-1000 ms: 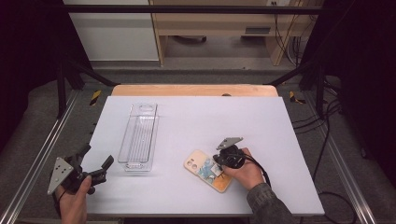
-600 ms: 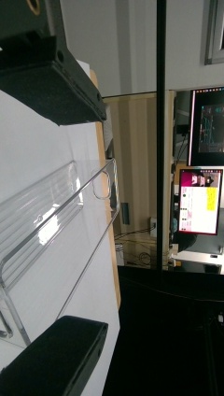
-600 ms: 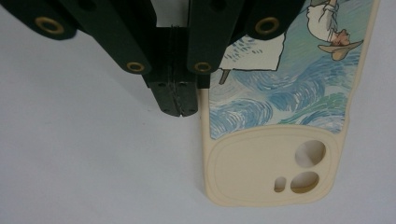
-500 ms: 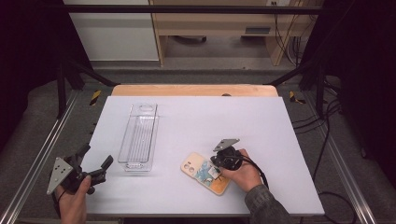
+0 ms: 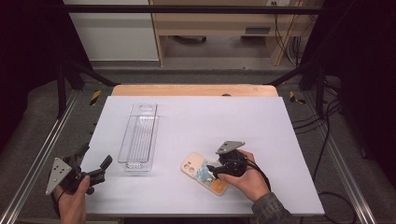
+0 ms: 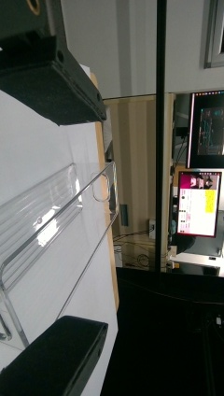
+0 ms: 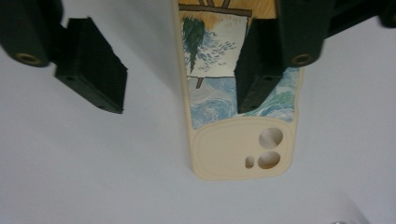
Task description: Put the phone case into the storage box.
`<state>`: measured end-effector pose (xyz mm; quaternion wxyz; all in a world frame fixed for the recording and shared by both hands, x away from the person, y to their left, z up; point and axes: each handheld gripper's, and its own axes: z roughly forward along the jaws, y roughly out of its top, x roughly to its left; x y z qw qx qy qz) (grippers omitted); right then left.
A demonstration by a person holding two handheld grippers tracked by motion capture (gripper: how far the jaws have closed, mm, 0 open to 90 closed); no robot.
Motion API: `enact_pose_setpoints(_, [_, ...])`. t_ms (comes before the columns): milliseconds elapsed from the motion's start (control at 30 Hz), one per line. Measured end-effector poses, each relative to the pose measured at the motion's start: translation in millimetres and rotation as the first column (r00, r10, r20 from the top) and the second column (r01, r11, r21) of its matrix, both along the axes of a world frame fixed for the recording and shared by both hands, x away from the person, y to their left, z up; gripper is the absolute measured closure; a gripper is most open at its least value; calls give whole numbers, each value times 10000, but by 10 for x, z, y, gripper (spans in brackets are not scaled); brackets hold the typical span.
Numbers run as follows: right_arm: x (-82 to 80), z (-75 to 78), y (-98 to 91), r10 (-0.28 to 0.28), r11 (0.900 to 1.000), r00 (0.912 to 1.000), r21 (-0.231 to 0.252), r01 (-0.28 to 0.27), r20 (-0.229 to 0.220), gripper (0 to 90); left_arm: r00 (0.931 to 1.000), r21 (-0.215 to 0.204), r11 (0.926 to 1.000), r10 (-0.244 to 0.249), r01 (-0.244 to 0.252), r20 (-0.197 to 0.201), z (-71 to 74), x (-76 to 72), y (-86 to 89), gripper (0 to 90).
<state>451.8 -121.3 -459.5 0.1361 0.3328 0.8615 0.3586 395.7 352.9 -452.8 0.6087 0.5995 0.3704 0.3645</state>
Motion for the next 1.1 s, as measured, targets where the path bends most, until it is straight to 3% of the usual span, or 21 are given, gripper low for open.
enact_pose_setpoints(67, [-38,12,30,-73,9999,9999,-113,71,-141,159,10000,60,10000,-49,49,-12,0,1,-10,13])
enact_pose_setpoints(200, [-90,31,62,3,9994,9997,-338,-11,-263,65,10000,55,10000,-70,70,-15,-1,2,-11,13])
enact_pose_setpoints(600, [-162,48,62,302,9944,9951,-977,-395,-945,66,9999,77,9999,-96,97,-31,0,3,-14,12])
enact_pose_setpoints(1100, [-253,-107,63,399,9874,9846,-1442,-649,-1700,66,10000,90,9999,-86,87,-45,-1,3,-11,12])
